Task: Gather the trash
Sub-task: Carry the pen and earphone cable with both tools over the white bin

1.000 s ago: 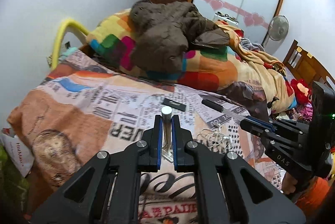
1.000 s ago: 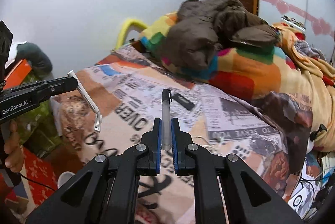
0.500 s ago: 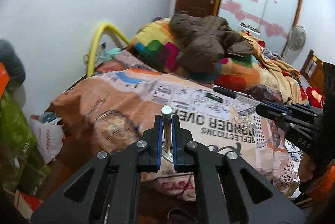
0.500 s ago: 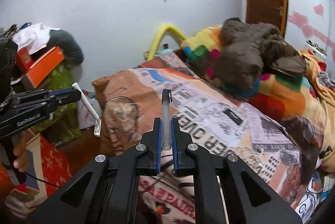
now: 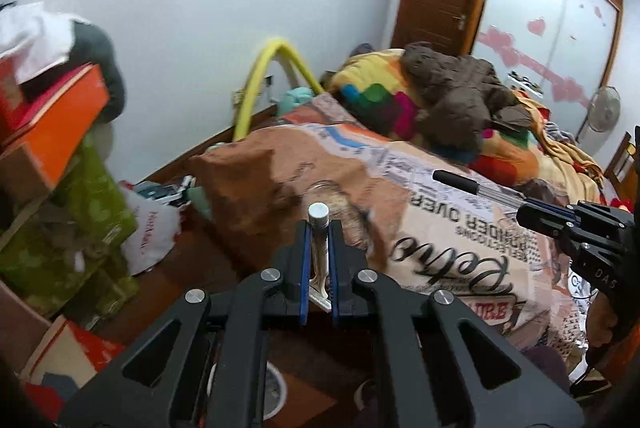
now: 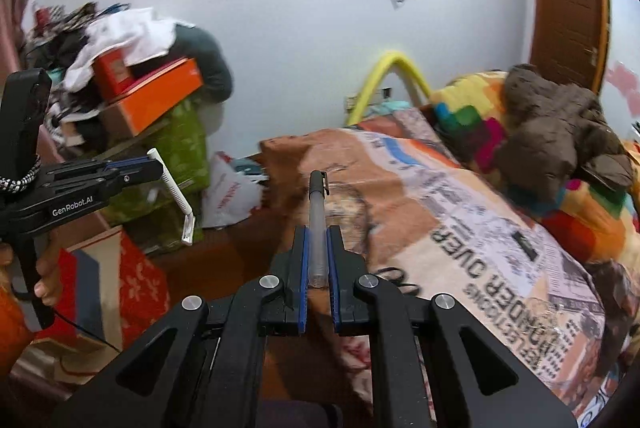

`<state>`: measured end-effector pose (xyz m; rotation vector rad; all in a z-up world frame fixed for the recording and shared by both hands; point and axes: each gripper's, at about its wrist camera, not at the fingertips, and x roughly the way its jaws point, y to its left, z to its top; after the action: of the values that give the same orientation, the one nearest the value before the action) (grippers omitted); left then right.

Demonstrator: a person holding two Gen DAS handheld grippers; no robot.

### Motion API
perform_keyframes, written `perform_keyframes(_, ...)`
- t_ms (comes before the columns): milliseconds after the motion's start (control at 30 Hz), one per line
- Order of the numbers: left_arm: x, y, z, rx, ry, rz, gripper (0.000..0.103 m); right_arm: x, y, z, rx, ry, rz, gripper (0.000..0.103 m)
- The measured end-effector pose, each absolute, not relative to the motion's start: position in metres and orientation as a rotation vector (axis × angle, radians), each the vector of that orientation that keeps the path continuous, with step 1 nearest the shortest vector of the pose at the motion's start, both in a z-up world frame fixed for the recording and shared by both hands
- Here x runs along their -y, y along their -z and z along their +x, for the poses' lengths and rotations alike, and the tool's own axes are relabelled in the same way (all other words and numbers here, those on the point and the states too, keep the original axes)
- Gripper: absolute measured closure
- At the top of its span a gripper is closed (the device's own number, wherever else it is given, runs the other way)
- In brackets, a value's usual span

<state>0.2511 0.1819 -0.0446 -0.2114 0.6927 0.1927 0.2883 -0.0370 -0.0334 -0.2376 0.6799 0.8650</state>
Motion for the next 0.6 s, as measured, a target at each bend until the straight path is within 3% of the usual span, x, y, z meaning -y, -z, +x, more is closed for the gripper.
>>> perform_keyframes(267, -0.227, 0.072, 0.196, -0.724, -0.276, -0.281, 0.096, -0.023, 0.058, 0.253, -0.738, -1.0, -0.289, 0.095)
perform_keyframes(600, -0.271, 0.146, 0.156, -0.83, -0.329, -0.404, 0.096, -0.082, 0.106, 0.224, -0.87, -1.097, -0.358, 0.095)
